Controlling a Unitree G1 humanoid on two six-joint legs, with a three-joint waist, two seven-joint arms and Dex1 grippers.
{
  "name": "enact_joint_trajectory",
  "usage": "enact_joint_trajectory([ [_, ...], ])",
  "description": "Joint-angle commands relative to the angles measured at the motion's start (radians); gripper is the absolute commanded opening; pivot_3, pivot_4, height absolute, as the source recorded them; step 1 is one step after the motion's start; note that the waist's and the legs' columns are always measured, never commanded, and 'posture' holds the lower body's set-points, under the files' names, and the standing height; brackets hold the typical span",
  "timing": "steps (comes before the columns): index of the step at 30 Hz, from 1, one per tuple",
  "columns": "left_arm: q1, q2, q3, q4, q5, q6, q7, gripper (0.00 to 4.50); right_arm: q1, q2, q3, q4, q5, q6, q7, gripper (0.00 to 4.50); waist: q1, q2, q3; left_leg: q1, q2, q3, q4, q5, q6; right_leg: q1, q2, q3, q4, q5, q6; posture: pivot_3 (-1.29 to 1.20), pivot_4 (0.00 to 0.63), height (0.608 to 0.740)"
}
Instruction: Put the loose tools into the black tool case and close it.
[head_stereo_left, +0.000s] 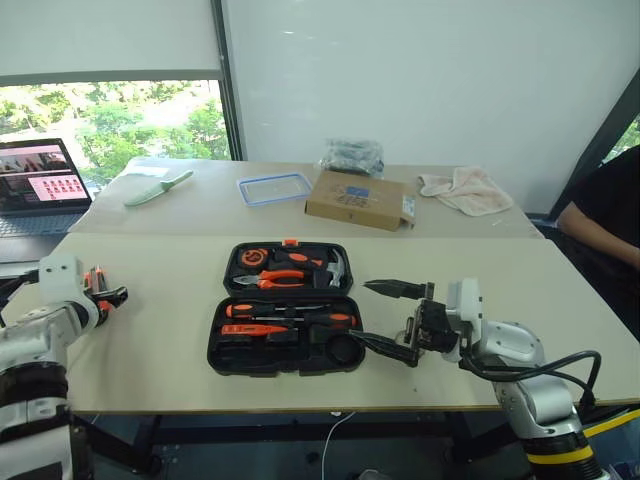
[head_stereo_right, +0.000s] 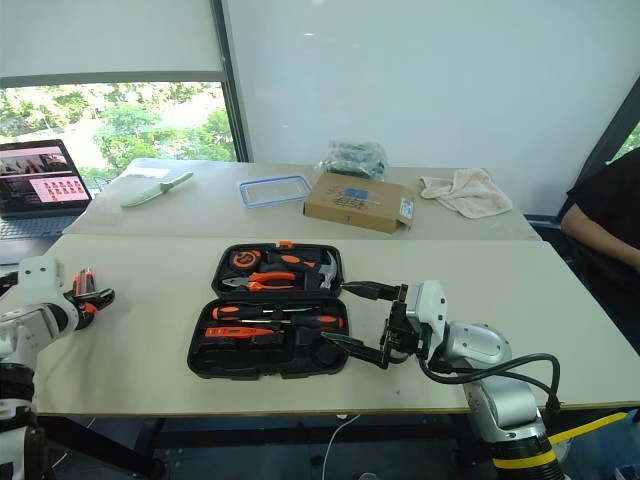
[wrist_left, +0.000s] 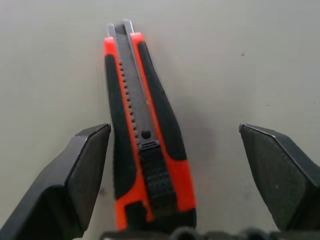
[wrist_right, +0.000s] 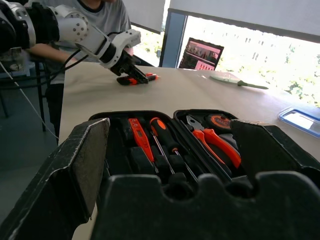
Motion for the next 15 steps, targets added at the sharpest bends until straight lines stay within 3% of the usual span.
enact_joint_trajectory([
  [1,-0.086,0.025,-0.036,0.132,0.055,-0.074,-0.013,4.19,0.005,-0.001,-0.014,-0.039,0.006,-0.014,-0.012,4.5,0.001,0.0,0.0,-0.001,0.0,0.0,0.0,0.0,0.0,0.0,0.0,-0.001,0.0,0.0,0.0,0.0,0.15,0.74],
  [3,-0.112,0.029,-0.049,0.196,0.076,-0.1,-0.012,3.79,0.012,-0.003,-0.015,-0.045,0.006,-0.012,-0.016,4.5,0.002,0.0,0.0,-0.001,0.0,0.0,0.0,0.0,0.0,0.0,-0.001,-0.001,-0.001,0.0,0.0,0.0,0.15,0.74],
  [8,-0.133,0.038,-0.036,0.275,0.081,-0.14,-0.012,1.83,0.035,-0.013,-0.028,-0.057,0.006,-0.012,-0.027,4.5,0.0,0.0,0.0,0.001,0.0,0.0,0.0,0.0,0.0,0.0,-0.001,0.0,0.0,0.0,0.0,0.0,0.15,0.74],
  [11,-0.12,0.037,-0.005,0.263,0.051,-0.241,-0.071,1.75,0.046,-0.02,-0.034,-0.061,0.007,-0.013,-0.029,4.5,-0.005,0.0,0.0,0.002,0.0,0.0,0.0,0.0,0.0,0.0,-0.001,0.0,0.002,0.0,0.0,0.0,0.15,0.74],
  [15,-0.082,0.022,0.06,0.113,-0.075,-0.365,-0.347,1.75,0.058,-0.032,-0.042,-0.069,0.009,-0.012,-0.031,4.5,-0.003,-0.002,0.001,0.001,0.001,0.0,0.001,0.001,-0.001,0.0,-0.001,-0.001,0.002,0.0,0.0,0.0,0.15,0.74],
])
